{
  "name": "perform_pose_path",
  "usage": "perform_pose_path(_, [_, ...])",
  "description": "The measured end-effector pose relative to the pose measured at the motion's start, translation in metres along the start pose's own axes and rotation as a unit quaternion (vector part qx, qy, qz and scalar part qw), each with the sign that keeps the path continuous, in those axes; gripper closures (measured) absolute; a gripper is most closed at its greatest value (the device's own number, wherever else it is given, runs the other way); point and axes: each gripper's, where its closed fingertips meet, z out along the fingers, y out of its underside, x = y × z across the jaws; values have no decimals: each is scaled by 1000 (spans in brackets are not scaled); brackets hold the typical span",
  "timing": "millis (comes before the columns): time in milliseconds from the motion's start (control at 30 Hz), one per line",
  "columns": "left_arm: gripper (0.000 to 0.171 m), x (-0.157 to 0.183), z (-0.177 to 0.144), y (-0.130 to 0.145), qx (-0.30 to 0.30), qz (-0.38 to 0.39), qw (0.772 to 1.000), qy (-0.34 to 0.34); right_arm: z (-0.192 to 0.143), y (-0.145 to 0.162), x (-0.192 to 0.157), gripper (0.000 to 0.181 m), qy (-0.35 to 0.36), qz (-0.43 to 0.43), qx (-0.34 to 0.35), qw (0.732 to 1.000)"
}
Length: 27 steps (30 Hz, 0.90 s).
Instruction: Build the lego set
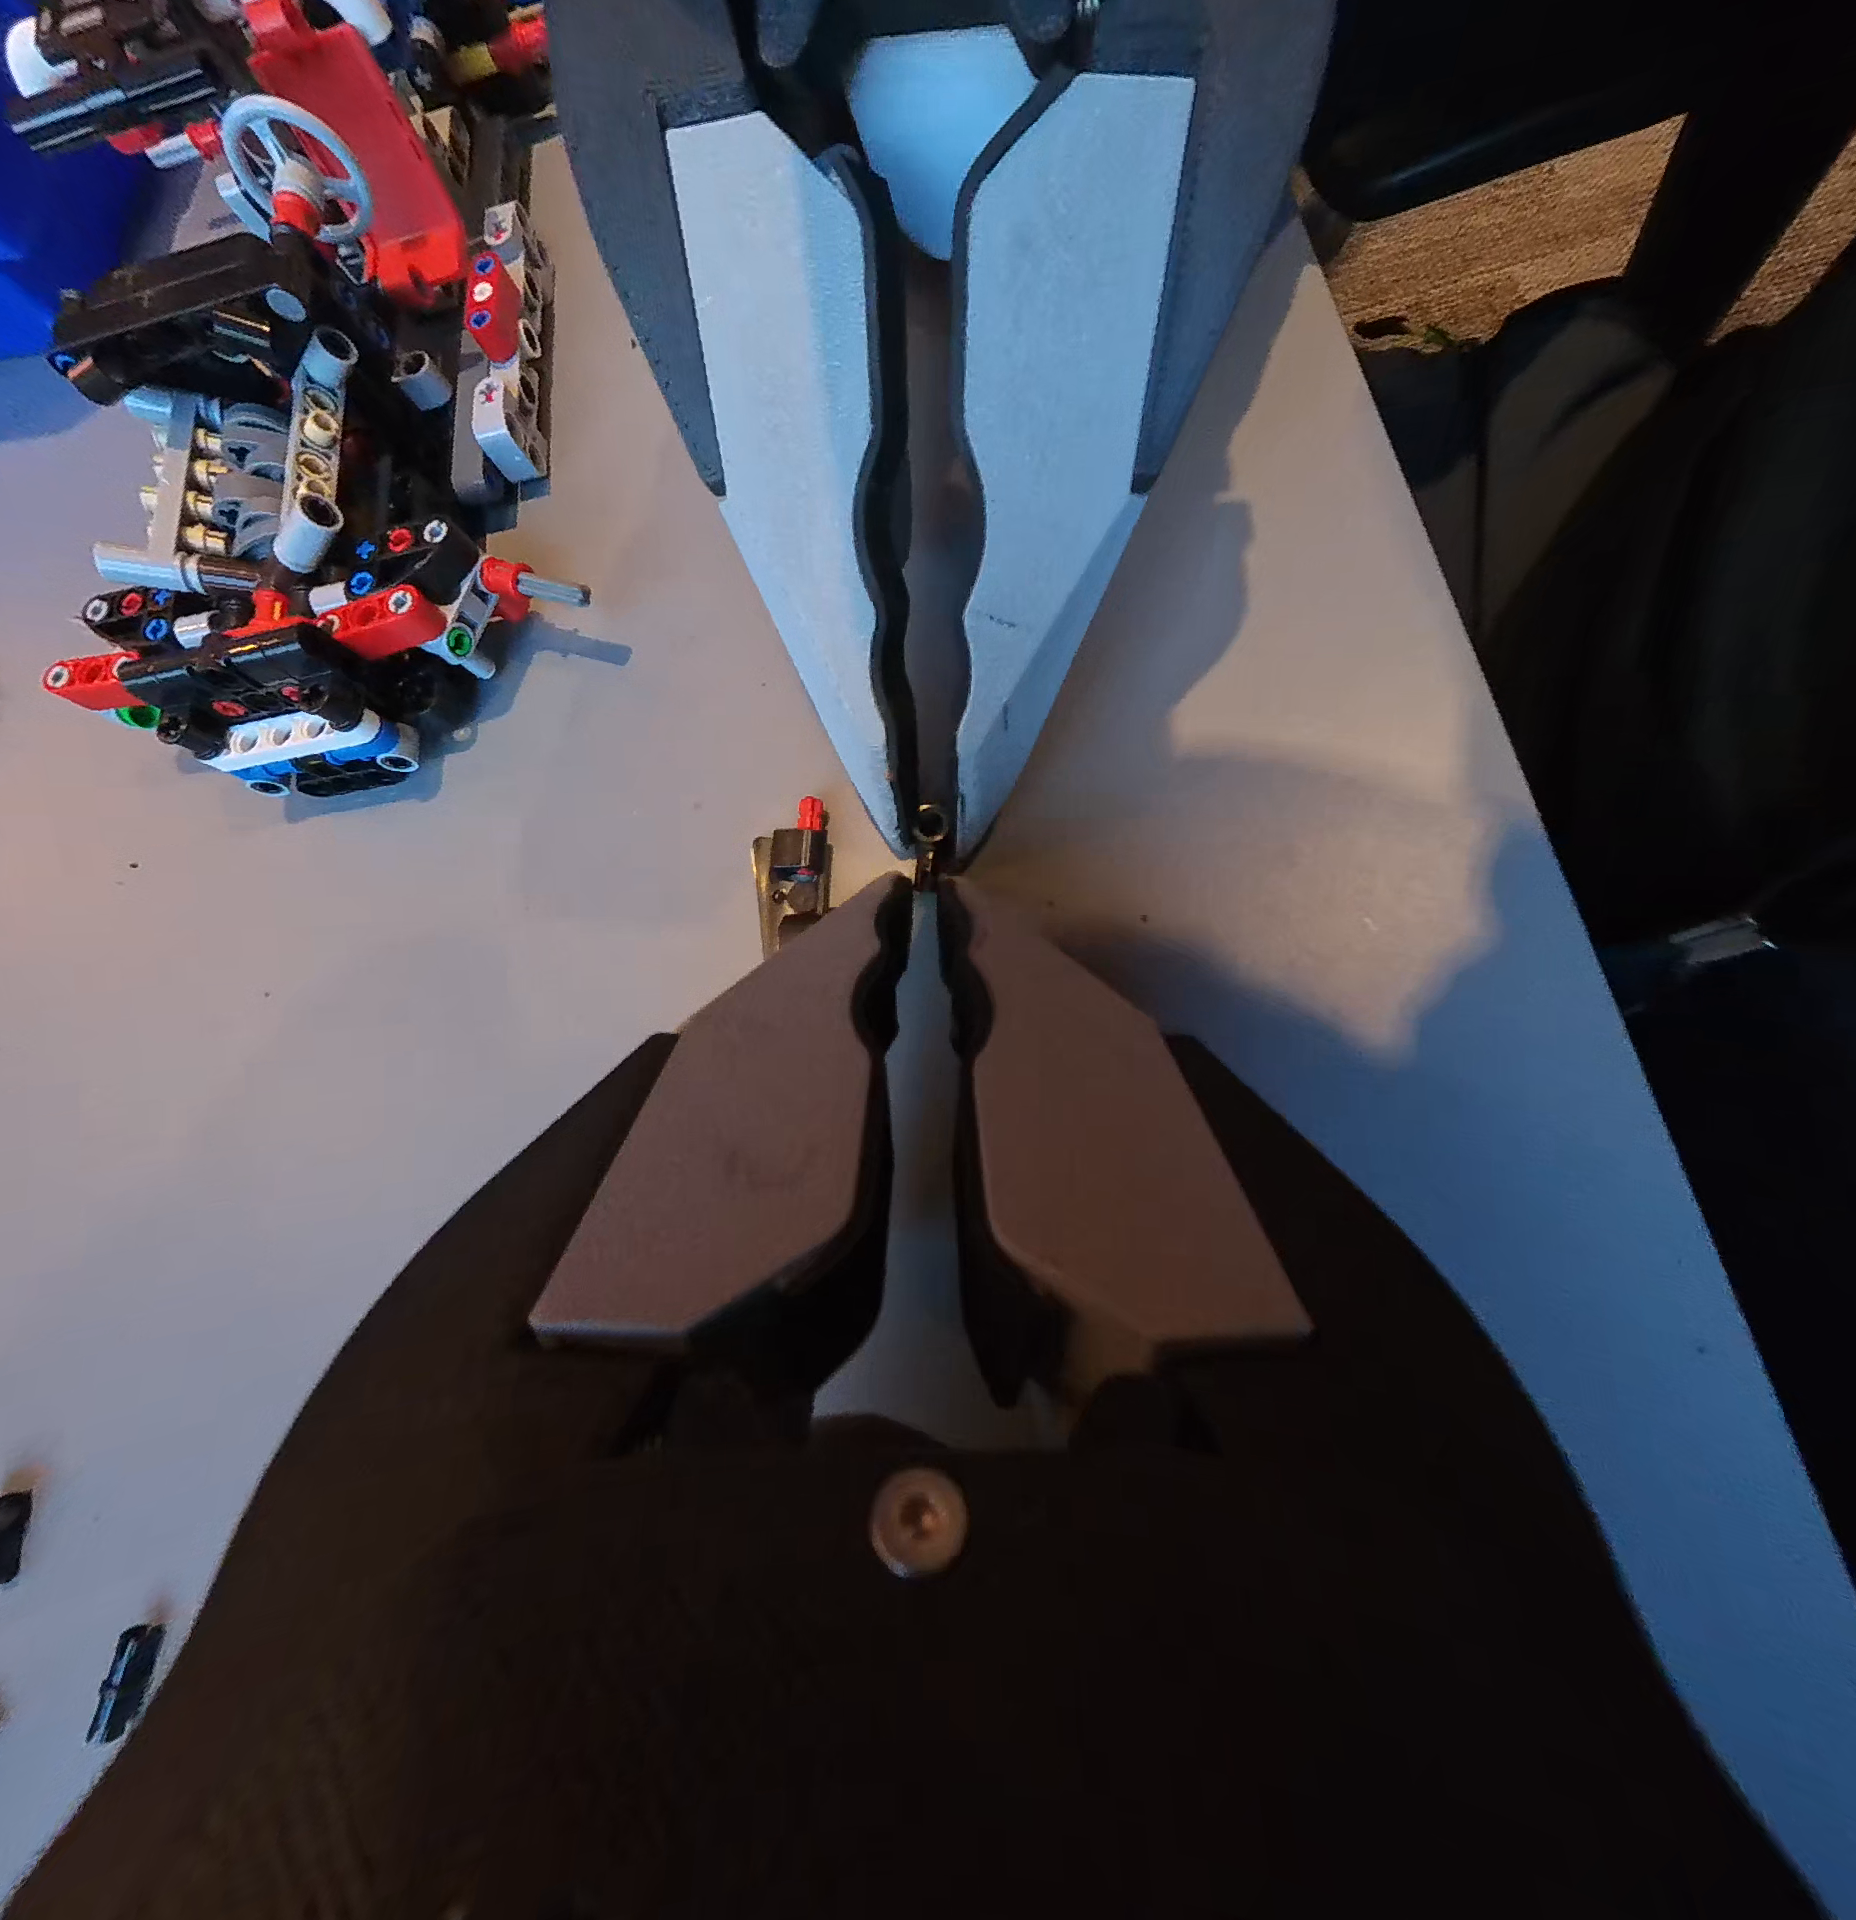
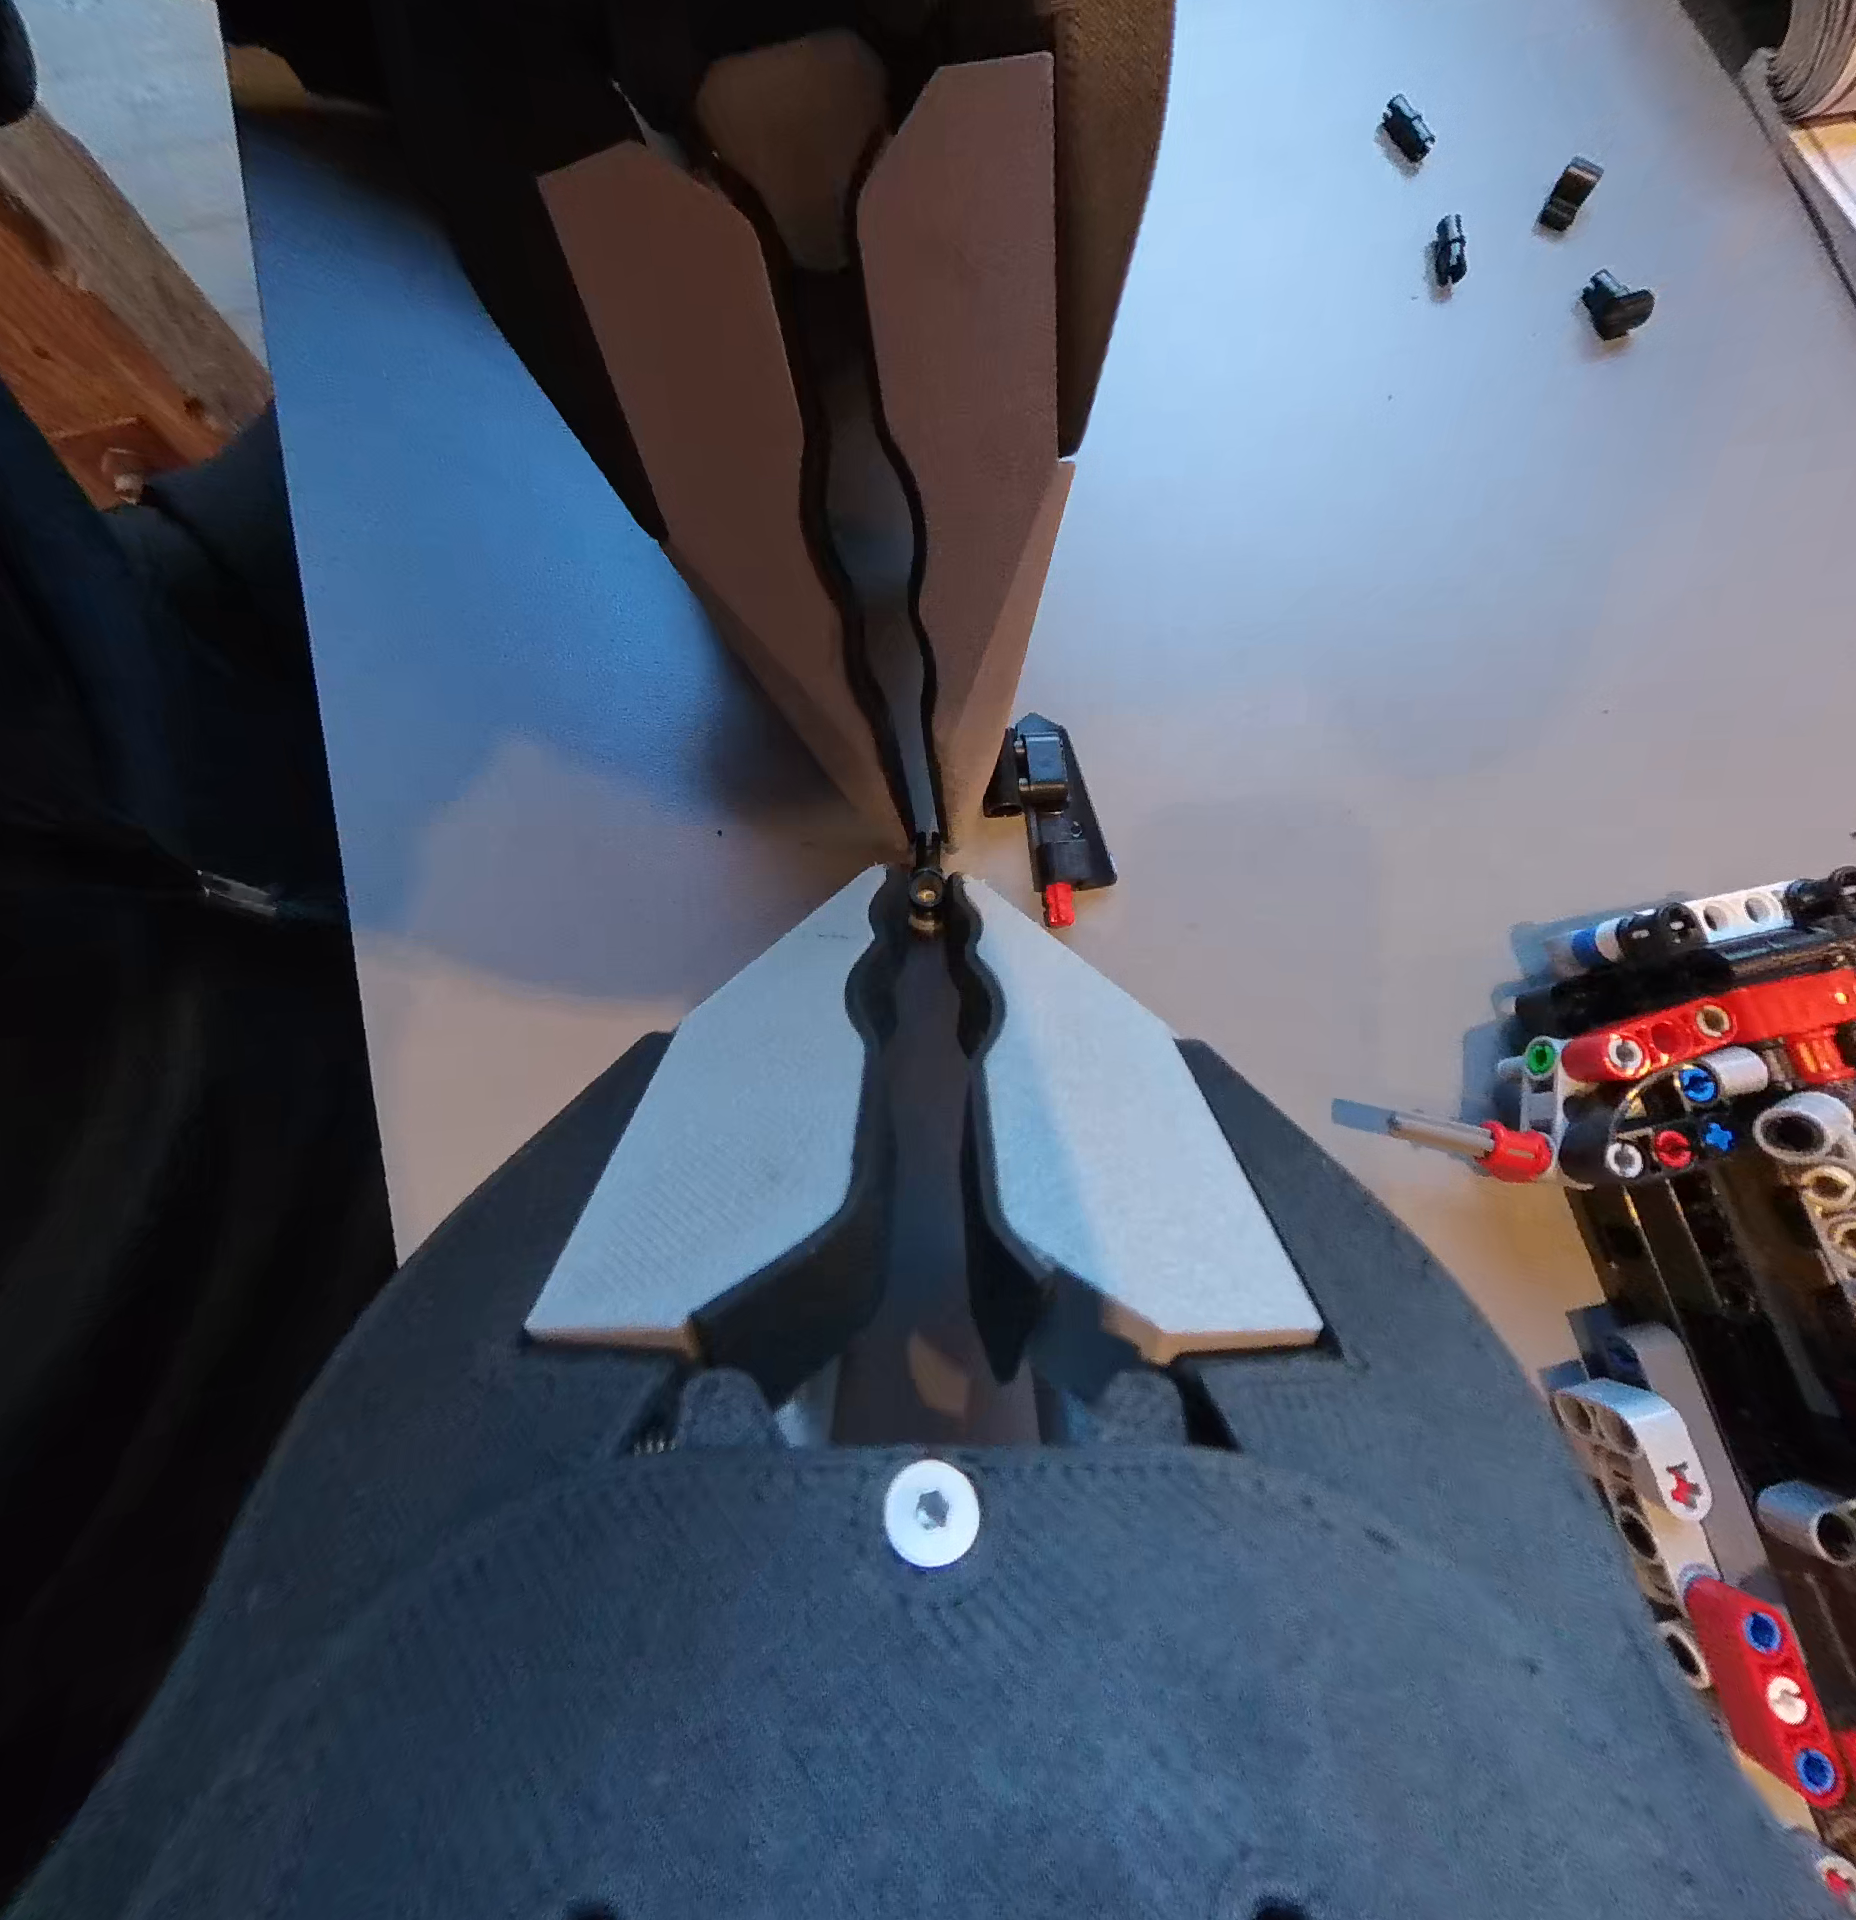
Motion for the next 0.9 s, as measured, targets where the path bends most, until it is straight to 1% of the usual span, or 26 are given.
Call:
perform_pose_path(200, [171,1,0,0,-2,3,1000,2,0,0,0,177,-4,-1,-1,1000])
perform_pose_path(333, [171,1,0,0,-7,-16,1000,4,0,0,-1,177,-4,0,-1,1000])
perform_pose_path(767, [171,0,1,0,-12,-12,1000,-10,0,1,0,177,1,-5,-2,1000])
perform_pose_path(900, [171,-1,2,-1,-6,-18,1000,-12,-1,1,2,177,-1,9,-1,1000])
